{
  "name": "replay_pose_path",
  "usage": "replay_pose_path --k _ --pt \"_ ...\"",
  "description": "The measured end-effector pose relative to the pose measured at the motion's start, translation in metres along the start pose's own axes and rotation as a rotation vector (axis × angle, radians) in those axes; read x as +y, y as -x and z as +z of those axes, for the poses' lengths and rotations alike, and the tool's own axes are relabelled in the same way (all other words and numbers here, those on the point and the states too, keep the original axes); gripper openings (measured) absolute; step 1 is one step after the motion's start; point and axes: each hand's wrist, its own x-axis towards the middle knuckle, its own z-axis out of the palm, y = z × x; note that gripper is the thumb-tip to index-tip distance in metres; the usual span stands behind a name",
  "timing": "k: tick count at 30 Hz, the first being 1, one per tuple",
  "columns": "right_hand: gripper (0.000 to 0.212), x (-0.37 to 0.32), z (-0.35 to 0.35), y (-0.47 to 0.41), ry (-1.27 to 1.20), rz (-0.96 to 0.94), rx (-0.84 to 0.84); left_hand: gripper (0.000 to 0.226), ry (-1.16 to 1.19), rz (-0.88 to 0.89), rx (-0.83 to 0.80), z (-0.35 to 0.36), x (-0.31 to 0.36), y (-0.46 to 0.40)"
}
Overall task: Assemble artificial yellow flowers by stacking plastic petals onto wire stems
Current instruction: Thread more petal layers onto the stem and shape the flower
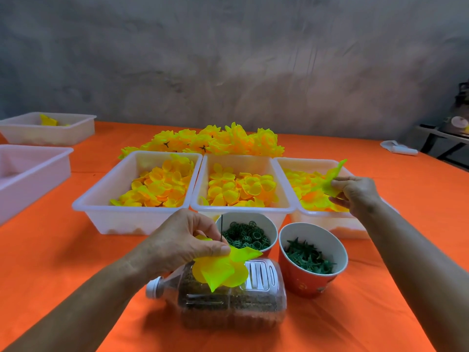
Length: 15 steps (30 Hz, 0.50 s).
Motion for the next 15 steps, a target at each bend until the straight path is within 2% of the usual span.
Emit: replay_pose_path --k 4,10,15 --pt "0.017 -0.005 0.004 0.011 -0.064 -0.028 -0.080 0.032 -0.004 -0.006 -0.005 -0.001 0.002 0.001" --pt "0.014 -0.010 0.025 0.045 -0.010 -0.131 -0.384 0.031 -0.014 0.003 -0.002 0.000 0.001 0.001" --pt "0.025 -0.014 0.044 0.085 -0.070 -0.143 -0.570 0.030 -0.025 -0.013 -0.032 -0.002 0.006 0.002"
